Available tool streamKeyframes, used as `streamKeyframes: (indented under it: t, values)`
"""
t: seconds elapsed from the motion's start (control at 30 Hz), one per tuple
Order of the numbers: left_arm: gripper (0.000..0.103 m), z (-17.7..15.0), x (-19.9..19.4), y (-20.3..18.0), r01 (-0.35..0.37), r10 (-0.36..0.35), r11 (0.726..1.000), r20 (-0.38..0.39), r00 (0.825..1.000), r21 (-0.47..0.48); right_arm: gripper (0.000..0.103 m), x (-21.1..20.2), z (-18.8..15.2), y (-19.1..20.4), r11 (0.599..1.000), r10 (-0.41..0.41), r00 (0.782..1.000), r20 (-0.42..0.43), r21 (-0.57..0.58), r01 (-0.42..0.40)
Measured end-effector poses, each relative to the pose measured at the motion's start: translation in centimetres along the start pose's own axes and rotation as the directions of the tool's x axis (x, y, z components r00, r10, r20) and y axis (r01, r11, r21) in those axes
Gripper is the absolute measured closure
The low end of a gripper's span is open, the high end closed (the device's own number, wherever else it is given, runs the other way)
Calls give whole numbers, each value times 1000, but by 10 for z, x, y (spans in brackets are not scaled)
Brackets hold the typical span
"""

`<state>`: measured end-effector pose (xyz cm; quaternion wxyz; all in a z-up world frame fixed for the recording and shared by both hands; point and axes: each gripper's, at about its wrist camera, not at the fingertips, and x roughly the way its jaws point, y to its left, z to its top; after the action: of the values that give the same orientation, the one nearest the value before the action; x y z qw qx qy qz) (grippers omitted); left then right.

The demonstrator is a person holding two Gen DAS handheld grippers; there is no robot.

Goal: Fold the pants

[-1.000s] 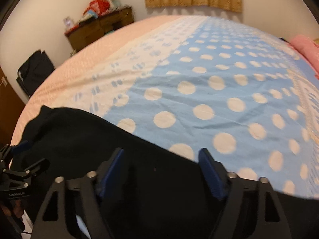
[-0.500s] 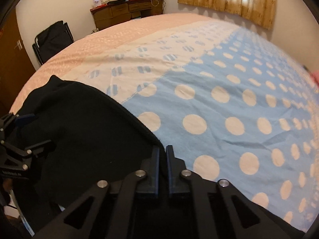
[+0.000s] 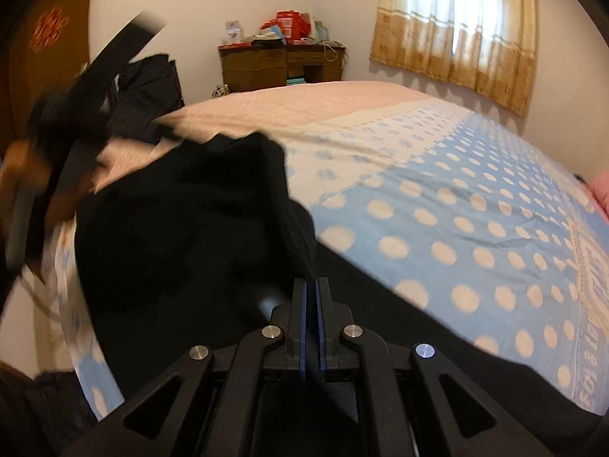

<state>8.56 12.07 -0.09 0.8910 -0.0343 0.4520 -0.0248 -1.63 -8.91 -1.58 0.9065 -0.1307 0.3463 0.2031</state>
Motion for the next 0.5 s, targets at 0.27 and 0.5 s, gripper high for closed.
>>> streamKeyframes:
  t: [0.27,0.5]
  values:
    - [0,44,22,-26,110,-121,987,-92,988,-114,99,9,-30,31,996,-49,999,10,-68,49]
    - [0,41,54,-78,31,-33,999,-205,978,-14,99,3,-38,32,997,-24,999,29,-75,26]
